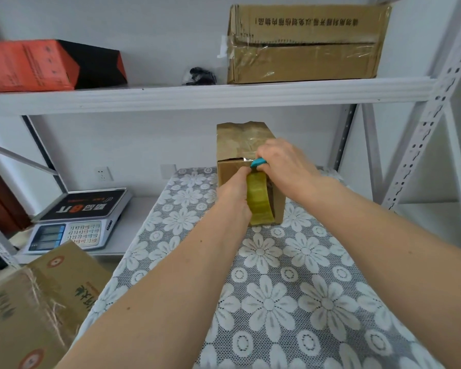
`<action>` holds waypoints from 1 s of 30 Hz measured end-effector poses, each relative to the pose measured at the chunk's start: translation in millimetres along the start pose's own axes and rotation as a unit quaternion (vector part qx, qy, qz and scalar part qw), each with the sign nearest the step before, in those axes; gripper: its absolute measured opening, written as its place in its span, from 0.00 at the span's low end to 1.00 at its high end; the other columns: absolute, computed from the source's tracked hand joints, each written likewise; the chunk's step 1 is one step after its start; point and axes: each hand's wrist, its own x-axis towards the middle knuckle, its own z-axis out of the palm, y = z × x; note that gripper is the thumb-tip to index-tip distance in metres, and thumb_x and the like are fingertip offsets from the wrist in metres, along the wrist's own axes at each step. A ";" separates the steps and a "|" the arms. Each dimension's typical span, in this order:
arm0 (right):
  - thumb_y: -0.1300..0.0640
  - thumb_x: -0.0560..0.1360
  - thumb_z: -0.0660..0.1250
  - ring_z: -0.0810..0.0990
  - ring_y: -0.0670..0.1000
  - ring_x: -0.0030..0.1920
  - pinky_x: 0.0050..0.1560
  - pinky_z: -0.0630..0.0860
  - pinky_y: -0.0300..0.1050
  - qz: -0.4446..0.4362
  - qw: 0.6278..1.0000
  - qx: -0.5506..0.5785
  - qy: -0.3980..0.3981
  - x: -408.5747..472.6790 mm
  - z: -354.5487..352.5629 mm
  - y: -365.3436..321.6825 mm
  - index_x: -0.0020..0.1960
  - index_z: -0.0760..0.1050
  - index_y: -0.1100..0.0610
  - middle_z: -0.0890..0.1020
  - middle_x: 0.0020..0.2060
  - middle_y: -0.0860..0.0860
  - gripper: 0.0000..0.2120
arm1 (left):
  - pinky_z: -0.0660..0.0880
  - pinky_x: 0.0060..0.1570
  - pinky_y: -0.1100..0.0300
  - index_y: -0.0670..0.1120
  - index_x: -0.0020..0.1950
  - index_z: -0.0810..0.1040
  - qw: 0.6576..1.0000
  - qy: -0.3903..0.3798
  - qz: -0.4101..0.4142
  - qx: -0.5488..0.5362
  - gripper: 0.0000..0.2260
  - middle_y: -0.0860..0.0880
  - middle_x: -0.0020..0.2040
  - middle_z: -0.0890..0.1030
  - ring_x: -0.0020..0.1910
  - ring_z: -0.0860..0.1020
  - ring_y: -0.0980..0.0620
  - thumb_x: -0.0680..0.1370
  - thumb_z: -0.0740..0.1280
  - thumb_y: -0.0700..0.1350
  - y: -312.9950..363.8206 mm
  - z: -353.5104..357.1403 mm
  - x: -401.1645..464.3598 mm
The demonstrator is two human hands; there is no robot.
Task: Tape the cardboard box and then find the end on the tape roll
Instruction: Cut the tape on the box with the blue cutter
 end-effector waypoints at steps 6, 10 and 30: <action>0.61 0.77 0.63 0.74 0.55 0.48 0.44 0.67 0.44 0.006 1.000 -0.015 0.009 -2.2 -0.3 1.0 0.49 0.77 0.63 0.78 0.48 0.58 0.06 | 0.79 0.45 0.50 0.47 0.53 0.78 1.000 0.019 0.007 -0.002 0.17 0.44 0.47 0.83 0.45 0.81 0.44 0.66 0.73 0.49 -0.4 2.1 1.2; 0.66 0.76 0.62 0.75 0.57 0.47 0.43 0.70 0.49 0.029 0.999 -0.029 0.010 -3.0 -1.9 5.7 0.48 0.77 0.64 0.78 0.45 0.58 0.05 | 0.79 0.51 0.45 0.46 0.53 0.78 1.000 0.021 0.006 -0.016 0.18 0.43 0.49 0.82 0.48 0.81 0.43 0.65 0.73 0.49 -0.5 1.6 0.4; 0.61 0.78 0.62 0.76 0.57 0.51 0.49 0.72 0.50 0.105 0.994 0.024 0.026 -14.2 -1.0 12.9 0.55 0.75 0.61 0.79 0.52 0.57 0.08 | 0.80 0.43 0.49 0.43 0.57 0.77 0.994 -0.099 0.004 0.035 0.13 0.43 0.44 0.82 0.43 0.81 0.44 0.74 0.64 0.43 3.2 -9.6 -20.2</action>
